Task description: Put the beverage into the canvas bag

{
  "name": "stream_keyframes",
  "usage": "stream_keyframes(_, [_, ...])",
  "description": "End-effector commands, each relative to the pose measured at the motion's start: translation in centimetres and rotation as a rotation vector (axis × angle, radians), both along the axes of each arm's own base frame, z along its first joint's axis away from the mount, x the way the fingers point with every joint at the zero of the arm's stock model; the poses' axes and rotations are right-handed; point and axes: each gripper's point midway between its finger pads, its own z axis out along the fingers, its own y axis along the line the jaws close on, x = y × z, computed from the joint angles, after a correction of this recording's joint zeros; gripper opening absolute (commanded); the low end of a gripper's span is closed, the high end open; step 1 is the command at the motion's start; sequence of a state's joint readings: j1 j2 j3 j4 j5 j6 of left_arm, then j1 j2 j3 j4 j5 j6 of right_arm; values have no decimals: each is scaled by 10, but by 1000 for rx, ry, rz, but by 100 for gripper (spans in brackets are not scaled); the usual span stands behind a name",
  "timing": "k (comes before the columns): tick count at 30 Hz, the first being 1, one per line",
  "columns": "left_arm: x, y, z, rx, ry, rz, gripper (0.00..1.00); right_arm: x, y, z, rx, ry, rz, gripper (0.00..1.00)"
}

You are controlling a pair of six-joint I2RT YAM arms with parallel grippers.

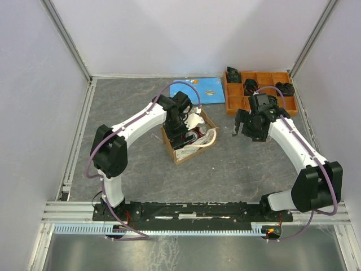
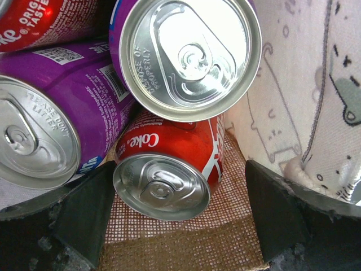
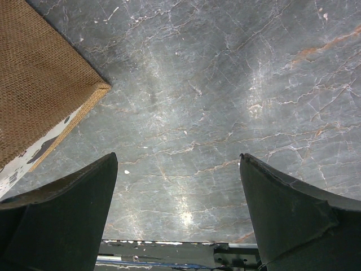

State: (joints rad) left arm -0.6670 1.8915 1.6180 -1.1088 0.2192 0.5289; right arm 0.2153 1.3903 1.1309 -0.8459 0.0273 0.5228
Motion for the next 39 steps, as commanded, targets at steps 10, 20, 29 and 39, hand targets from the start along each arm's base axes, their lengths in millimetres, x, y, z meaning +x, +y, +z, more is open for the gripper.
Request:
stream_keyframes(10, [-16,8,45,-10,14,28,99,13,0,5,-6,-31,-4,97])
stream_keyframes(20, [-24,13,56,-17,17,26,100,17,2,7,1,-32,0,97])
stream_keyframes(29, [-7,3,94,-84,-86,78,99,25,7,18,26,-72,23,97])
stream_keyframes(39, [13,-12,129,-195,-197,169,99,29,7,30,22,-83,37,97])
